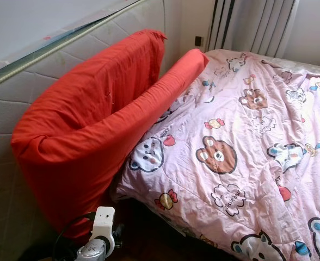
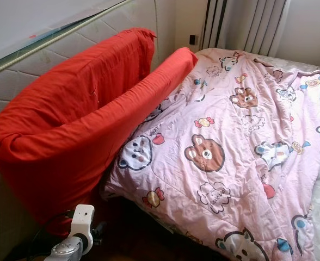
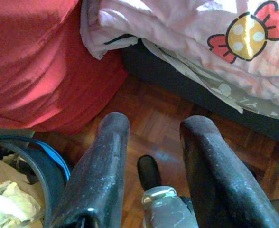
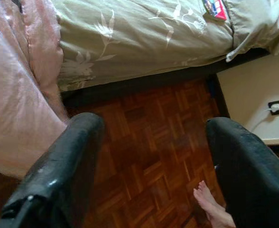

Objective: Clean up the room

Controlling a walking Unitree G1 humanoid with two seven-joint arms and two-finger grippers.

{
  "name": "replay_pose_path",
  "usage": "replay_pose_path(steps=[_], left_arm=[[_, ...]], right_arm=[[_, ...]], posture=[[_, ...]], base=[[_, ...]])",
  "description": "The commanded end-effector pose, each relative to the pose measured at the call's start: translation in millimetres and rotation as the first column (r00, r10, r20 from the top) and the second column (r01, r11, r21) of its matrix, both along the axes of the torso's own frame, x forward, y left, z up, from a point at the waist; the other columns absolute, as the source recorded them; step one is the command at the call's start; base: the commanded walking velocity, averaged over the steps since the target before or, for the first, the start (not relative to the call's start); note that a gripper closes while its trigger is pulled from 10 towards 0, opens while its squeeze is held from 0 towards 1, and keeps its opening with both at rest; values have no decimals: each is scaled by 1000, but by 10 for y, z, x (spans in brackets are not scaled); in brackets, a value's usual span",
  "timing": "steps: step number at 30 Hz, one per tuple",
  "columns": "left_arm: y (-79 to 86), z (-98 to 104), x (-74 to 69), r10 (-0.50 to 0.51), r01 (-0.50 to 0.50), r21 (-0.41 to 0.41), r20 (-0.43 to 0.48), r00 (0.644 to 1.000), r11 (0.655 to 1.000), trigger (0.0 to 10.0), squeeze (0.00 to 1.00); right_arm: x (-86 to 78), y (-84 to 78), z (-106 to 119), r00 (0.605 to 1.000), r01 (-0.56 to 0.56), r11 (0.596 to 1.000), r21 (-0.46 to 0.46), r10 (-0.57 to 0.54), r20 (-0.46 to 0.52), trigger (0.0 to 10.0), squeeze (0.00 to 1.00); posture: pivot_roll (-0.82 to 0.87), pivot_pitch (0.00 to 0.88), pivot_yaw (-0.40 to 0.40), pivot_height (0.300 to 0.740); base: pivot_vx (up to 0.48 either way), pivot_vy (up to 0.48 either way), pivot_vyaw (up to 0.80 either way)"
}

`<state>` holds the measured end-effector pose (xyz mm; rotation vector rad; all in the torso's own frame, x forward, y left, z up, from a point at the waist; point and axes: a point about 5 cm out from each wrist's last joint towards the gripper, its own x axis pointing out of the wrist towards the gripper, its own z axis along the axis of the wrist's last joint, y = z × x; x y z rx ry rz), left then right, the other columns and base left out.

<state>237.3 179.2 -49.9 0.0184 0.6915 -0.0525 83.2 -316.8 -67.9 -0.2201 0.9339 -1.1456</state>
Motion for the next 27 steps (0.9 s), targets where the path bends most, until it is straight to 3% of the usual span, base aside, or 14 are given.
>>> replay_pose_path(steps=[1, 2, 3, 4, 7, 11, 16, 18, 19, 21, 22, 23, 25, 27], left_arm=[[55, -24, -42, -11, 12, 24, -19, 1000, 1000, 10000, 0], [56, -24, -43, -11, 12, 24, -20, 1000, 1000, 10000, 0], [56, -24, -43, -11, 12, 24, -20, 1000, 1000, 10000, 0], [56, -24, -43, -11, 12, 24, -20, 1000, 1000, 10000, 0], [58, -23, -41, -12, 12, 25, -21, 1000, 1000, 10000, 0], [64, -26, -42, -8, 9, 25, -28, 1000, 1000, 10000, 0], [72, -30, -48, -5, 6, 26, -32, 999, 1000, 10000, 0], [78, -35, -56, -3, 4, 28, -37, 999, 1000, 10000, 0], [88, -44, -69, 1, 1, 31, -44, 999, 1000, 10000, 0], [88, -44, -69, 1, 1, 31, -44, 999, 1000, 10000, 0], [88, -48, -73, 5, -3, 31, -46, 999, 1000, 10000, 0], [88, -48, -73, 5, -3, 31, -46, 999, 1000, 10000, 0], [65, -52, -74, 9, -8, 26, -46, 999, 1000, 10000, 0], [62, -48, -69, 13, -12, 22, -43, 999, 1000, 10000, 0]], right_arm=[[-34, 61, -52, 1000, 12, 999, 53, -12, -1, 10000, 1000], [-4, 111, -82, 1000, -11, 995, 99, 9, 13, 10000, 1000], [40, 179, -121, 999, -46, 985, 167, 40, 37, 10000, 667], [92, 253, -154, 995, -96, 969, 228, 85, 61, 10000, 0], [213, 403, -199, 963, -268, 916, 300, 258, 76, 10000, 0], [436, 792, -269, 788, -591, 690, 417, 604, 118, 10000, 0], [520, 851, -258, 749, -633, 652, 417, 652, 118, 10000, 0], [605, 900, -239, 707, -675, 617, 405, 698, 116, 10000, 0], [758, 1005, -197, 560, -787, 501, 359, 825, 76, 10000, 0], [758, 1005, -197, 560, -787, 501, 359, 825, 76, 10000, 0], [830, 1072, -175, 520, -818, 460, 346, 848, 103, 10000, 0], [830, 1072, -175, 520, -818, 460, 346, 848, 103, 10000, 0], [992, 1056, -93, 730, -683, 632, 366, 597, 332, 10000, 0], [1041, 1027, -64, 799, -585, 702, 405, 414, 437, 10000, 0]], posture=[[-97, 82, 54, 740], [-99, 82, 54, 740], [-100, 83, 55, 740], [-102, 84, 55, 740], [-108, 87, 58, 740], [-109, 86, 61, 740], [-101, 83, 62, 740], [-97, 80, 62, 740], [-98, 76, 56, 740], [-98, 76, 56, 740], [-100, 74, 51, 740], [-100, 74, 51, 740], [-85, 66, 42, 740], [-78, 66, 41, 740]], base=[[0, 0, 0], [0, 0, 0], [0, 0, 0], [0, 0, 0], [0, 0, 0], [0, 0, 0], [0, 0, 0], [0, 0, 0], [0, 0, 0], [0, 0, 0], [0, 0, 0], [0, 0, 0], [0, 0, 0], [0, 0, 0]])
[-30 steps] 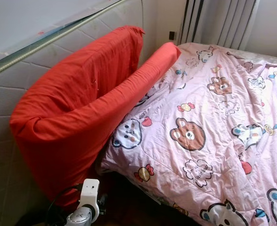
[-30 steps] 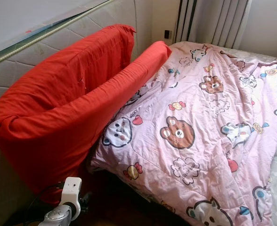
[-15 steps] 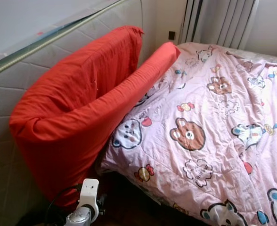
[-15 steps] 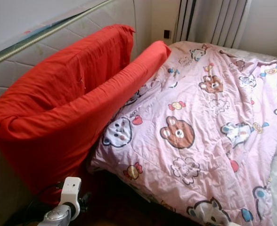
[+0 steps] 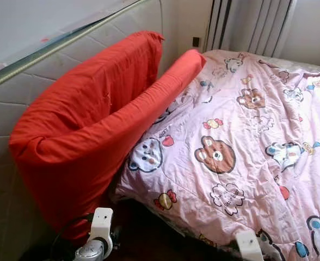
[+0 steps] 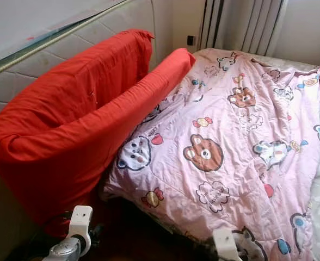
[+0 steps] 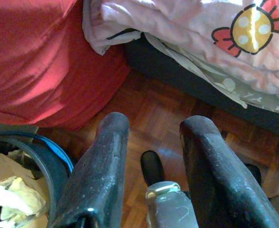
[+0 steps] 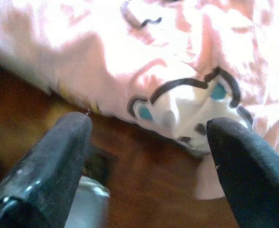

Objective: Clean up the room

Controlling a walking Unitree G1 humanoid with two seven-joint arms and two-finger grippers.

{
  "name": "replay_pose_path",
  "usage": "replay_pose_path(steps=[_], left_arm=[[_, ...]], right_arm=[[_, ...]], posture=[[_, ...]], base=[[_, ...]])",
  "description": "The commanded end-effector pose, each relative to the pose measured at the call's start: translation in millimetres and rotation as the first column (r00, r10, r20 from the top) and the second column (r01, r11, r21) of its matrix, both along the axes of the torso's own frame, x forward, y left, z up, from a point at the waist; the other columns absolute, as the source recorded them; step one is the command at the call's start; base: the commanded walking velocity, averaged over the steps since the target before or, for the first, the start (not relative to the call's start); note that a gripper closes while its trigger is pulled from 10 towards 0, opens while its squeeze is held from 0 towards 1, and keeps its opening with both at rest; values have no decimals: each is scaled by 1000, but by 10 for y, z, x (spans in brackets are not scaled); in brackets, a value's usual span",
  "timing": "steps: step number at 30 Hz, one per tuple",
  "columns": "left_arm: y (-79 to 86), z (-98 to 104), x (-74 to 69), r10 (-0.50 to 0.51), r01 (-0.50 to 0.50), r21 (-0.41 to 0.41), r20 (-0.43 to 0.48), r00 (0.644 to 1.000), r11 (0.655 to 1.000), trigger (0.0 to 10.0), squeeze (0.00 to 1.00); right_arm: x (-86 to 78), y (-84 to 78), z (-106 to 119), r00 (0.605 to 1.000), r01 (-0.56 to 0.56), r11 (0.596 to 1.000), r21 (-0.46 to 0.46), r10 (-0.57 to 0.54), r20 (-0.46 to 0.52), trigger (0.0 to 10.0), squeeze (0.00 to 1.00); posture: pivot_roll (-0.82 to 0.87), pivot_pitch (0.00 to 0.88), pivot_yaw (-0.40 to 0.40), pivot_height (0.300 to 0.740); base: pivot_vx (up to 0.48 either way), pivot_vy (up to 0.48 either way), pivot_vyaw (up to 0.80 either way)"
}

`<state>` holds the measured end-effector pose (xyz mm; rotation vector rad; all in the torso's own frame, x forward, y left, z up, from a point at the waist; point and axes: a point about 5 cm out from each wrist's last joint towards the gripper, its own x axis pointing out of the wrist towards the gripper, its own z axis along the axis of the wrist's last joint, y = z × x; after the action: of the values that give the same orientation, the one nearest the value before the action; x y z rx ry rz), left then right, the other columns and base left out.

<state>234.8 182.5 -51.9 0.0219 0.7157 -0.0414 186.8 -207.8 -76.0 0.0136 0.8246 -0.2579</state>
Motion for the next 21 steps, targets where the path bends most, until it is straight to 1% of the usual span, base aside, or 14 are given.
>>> replay_pose_path(steps=[1, 2, 3, 4, 7, 9, 12, 15, 18, 21], left_arm=[[31, -26, -42, 6, -6, 13, -18, 1000, 1000, 10000, 0], [31, -26, -42, 6, -6, 13, -18, 1000, 1000, 10000, 0], [41, -22, -38, 11, -11, 11, -14, 1000, 1000, 10000, 0], [58, -18, -37, 30, -30, -1, -11, 999, 1000, 10000, 0], [74, -24, -46, 49, -49, -11, -16, 999, 999, 10000, 0], [74, -24, -46, 49, -49, -11, -16, 999, 999, 10000, 0], [65, -70, -102, 41, -42, -22, -62, 997, 999, 10000, 0], [61, -94, -130, 49, -52, -29, -85, 995, 998, 10000, 0], [56, -104, -144, 47, -50, -32, -93, 995, 998, 10000, 0], [65, -119, -167, 73, -77, -39, -106, 992, 996, 10000, 0]], right_arm=[[19, -62, 24, 984, 167, 980, 110, -173, 49, 10000, 0], [19, -62, 24, 984, 167, 980, 110, -173, 49, 10000, 0], [27, -47, 26, 983, 169, 976, 134, -178, 56, 10000, 0], [38, -27, 28, 986, 144, 979, 148, -154, 63, 10000, 0], [43, -17, 29, 990, 113, 984, 137, -123, 62, 10000, 0], [43, -17, 29, 990, 113, 984, 137, -123, 62, 10000, 0], [-24, -7, -10, 994, 97, 986, 134, -103, 34, 10000, 0], [-74, 6, -35, 995, 94, 986, 140, -99, 26, 10000, 0], [-106, 27, -52, 996, 85, 986, 147, -89, 21, 10000, 0], [-117, 44, -61, 997, 67, 987, 147, -71, 17, 10000, 0]], posture=[[-78, 66, 41, 740], [-78, 66, 41, 740], [-76, 63, 40, 740], [-78, 61, 41, 740], [-80, 58, 43, 740], [-80, 58, 43, 740], [-90, 50, 51, 740], [-91, 47, 52, 740], [-96, 45, 52, 740], [-96, 43, 52, 740]], base=[[0, 0, 0], [0, 0, 0], [0, 0, 0], [0, 0, 0], [0, 0, 0], [0, 0, 0], [0, 0, 0], [0, 0, 0], [0, 0, 0], [0, 0, 0]])
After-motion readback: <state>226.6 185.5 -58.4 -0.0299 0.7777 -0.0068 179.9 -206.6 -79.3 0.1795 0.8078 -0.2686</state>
